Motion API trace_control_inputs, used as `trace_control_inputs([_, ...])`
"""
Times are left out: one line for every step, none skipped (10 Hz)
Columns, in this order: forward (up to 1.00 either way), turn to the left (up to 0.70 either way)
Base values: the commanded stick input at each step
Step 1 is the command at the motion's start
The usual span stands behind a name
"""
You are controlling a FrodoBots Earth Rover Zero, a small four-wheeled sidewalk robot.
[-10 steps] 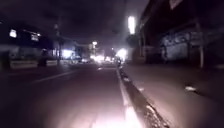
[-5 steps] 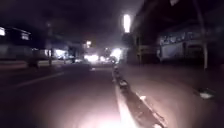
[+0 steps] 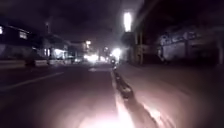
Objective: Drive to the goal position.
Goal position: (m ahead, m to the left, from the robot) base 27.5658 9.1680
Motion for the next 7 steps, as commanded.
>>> trace_control_inputs([1.00, 0.39])
trace_control_inputs([1.00, 0.32])
trace_control_inputs([1.00, 0.00])
trace_control_inputs([1.00, 0.00])
trace_control_inputs([1.00, 0.00])
trace_control_inputs([1.00, 0.00])
trace_control_inputs([1.00, 0.00])
